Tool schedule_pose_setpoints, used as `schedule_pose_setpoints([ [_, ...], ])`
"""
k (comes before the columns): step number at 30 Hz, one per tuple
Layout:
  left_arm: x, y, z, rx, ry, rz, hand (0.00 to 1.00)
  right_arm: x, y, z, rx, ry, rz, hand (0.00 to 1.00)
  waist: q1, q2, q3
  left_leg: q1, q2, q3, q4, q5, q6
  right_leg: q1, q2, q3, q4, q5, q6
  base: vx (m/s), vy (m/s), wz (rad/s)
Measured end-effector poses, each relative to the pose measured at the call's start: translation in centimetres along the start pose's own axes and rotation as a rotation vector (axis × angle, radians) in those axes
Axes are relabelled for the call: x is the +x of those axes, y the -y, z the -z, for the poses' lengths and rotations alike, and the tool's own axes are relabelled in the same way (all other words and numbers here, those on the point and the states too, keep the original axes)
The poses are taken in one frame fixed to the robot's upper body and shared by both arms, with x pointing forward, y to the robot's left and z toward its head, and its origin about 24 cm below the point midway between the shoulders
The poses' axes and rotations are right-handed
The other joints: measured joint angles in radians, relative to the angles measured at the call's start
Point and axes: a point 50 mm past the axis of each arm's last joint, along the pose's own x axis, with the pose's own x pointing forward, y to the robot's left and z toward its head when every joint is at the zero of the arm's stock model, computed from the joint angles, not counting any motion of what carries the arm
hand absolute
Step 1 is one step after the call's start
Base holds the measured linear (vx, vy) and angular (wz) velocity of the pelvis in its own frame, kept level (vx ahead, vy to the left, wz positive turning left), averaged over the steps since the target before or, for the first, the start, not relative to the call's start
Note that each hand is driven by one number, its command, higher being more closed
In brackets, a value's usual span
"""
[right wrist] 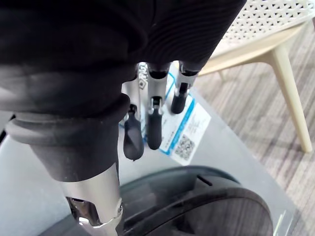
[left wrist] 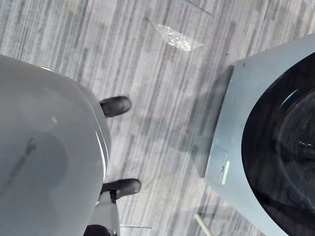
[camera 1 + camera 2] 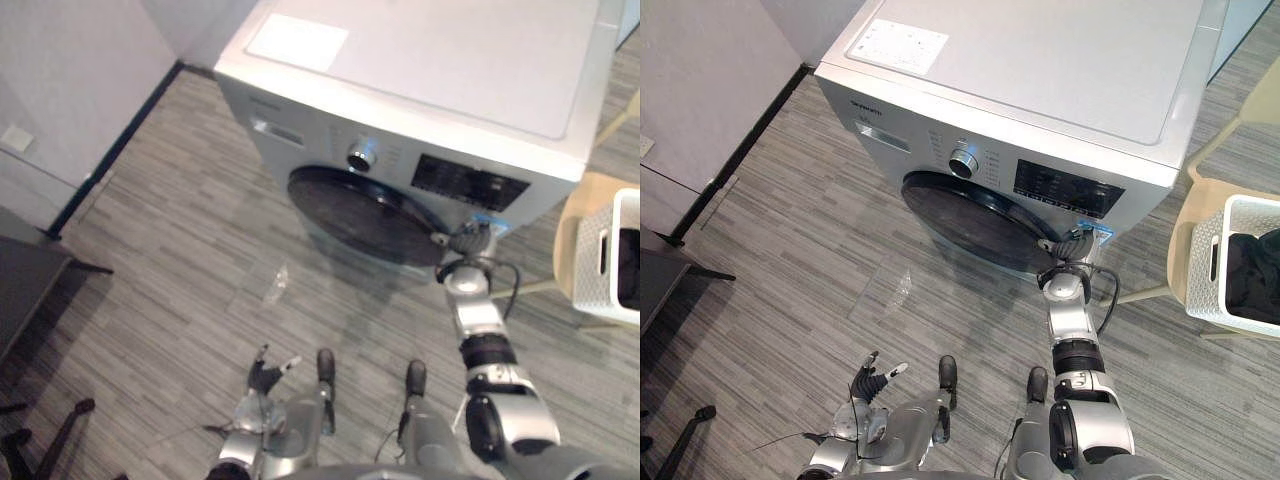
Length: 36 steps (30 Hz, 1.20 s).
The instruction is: Pick up the laundry basket with both hands and put the clothes into the washing machine.
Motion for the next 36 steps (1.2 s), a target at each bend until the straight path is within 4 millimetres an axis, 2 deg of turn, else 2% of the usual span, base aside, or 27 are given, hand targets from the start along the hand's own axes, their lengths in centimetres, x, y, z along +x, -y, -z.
schedule_pose_setpoints([
  [3,0.2,-0.1,-0.4,0.002,0.010,0.001,0.00,0.6,-0.3,-0.3,-0.003,-0.016,-0.021,0.00,0.003,0.002,0.014,-0.014,0.001,0.000,0.003,0.000,0.000,-0.009,0.001,0.000,0.000,0.004,-0.001,-0.05,0.011,0.01],
  [5,0.3,-0.3,-0.6,0.006,0.018,-0.003,0.00,1.0,-0.8,-1.3,0.016,-0.012,-0.054,0.00,0.002,0.002,0.032,-0.023,0.002,0.001,0.003,0.001,-0.001,-0.021,0.003,0.002,-0.001,0.011,-0.003,-0.06,0.010,-0.04],
  [10,0.4,-0.7,-0.6,-0.003,0.018,-0.014,0.00,1.2,-2.5,-2.4,0.027,0.013,-0.197,0.00,0.009,0.000,0.044,-0.040,0.007,0.002,0.003,0.008,0.003,-0.033,0.009,0.005,-0.017,0.026,-0.008,0.00,0.000,-0.01],
  [16,0.5,-0.9,-1.0,-0.006,0.033,0.001,0.00,1.7,-3.0,-2.0,0.082,-0.007,-0.335,0.00,0.004,-0.004,0.047,-0.040,0.016,-0.003,-0.004,0.016,-0.007,-0.034,0.019,0.004,-0.018,0.030,-0.013,-0.01,-0.003,0.00],
  [18,0.8,-1.1,-1.5,-0.002,0.051,0.016,0.00,2.3,-2.9,-2.2,0.062,-0.012,-0.435,0.00,0.006,-0.003,0.047,-0.041,0.025,-0.011,-0.008,0.022,-0.017,-0.033,0.030,0.000,-0.024,0.036,-0.022,-0.06,-0.027,0.01],
  [21,1.1,-0.9,-2.8,-0.012,0.097,0.051,0.00,2.3,-3.3,-3.0,0.038,0.012,-0.654,0.00,0.034,0.005,0.051,-0.045,0.046,-0.024,-0.036,0.046,-0.037,-0.033,0.052,-0.018,-0.044,0.044,-0.034,-0.04,-0.058,0.10],
  [25,1.1,-0.9,-2.9,0.005,0.103,0.097,0.00,1.2,-3.9,-2.0,-0.040,-0.011,-0.911,0.00,0.034,0.004,0.054,-0.045,0.073,-0.046,-0.048,0.064,-0.051,-0.027,0.082,-0.041,-0.051,0.043,-0.052,0.00,-0.072,0.08],
  [26,1.1,-0.9,-2.9,0.005,0.103,0.099,0.00,1.2,-4.0,-2.0,-0.039,-0.013,-0.923,0.00,0.034,0.004,0.054,-0.044,0.074,-0.047,-0.049,0.065,-0.052,-0.027,0.083,-0.041,-0.051,0.043,-0.053,0.02,-0.064,0.04],
  [28,1.1,-0.9,-3.0,0.011,0.111,0.121,0.00,-1.0,-5.2,0.1,-0.074,-0.068,-1.115,0.00,0.039,0.004,0.054,-0.036,0.088,-0.059,-0.059,0.070,-0.059,-0.012,0.098,-0.056,-0.062,0.040,-0.060,0.05,-0.073,0.10],
  [29,1.1,-0.8,-3.0,0.012,0.113,0.127,0.00,-1.6,-5.4,0.7,-0.092,-0.082,-1.152,0.00,0.047,0.004,0.054,-0.033,0.089,-0.061,-0.059,0.070,-0.059,-0.008,0.100,-0.057,-0.065,0.040,-0.062,0.06,-0.058,0.08],
  [30,1.1,-0.7,-3.1,0.015,0.116,0.133,0.00,-3.3,-6.0,2.5,-0.141,-0.138,-1.252,0.00,0.062,0.006,0.054,-0.029,0.091,-0.064,-0.058,0.070,-0.059,0.000,0.103,-0.059,-0.071,0.038,-0.065,0.06,-0.039,0.08],
  [32,1.1,-0.8,-3.0,0.016,0.114,0.132,0.00,-5.6,-6.7,4.7,-0.137,-0.224,-1.370,0.00,0.066,0.008,0.054,-0.030,0.092,-0.067,-0.060,0.070,-0.060,0.002,0.104,-0.065,-0.072,0.036,-0.068,0.07,-0.028,0.07],
  [33,1.1,-0.8,-3.1,0.016,0.116,0.131,0.00,-7.4,-7.1,6.5,-0.147,-0.298,-1.455,0.00,0.077,0.008,0.053,-0.029,0.090,-0.066,-0.061,0.070,-0.060,0.002,0.103,-0.065,-0.073,0.036,-0.068,0.06,-0.006,0.02],
  [36,1.2,-1.2,-3.1,0.002,0.116,0.115,0.00,-10.6,-7.0,10.4,-0.105,-0.432,-1.526,0.00,0.080,0.008,0.053,-0.023,0.082,-0.069,-0.064,0.070,-0.060,0.016,0.095,-0.083,-0.073,0.033,-0.063,0.06,0.015,0.14],
])
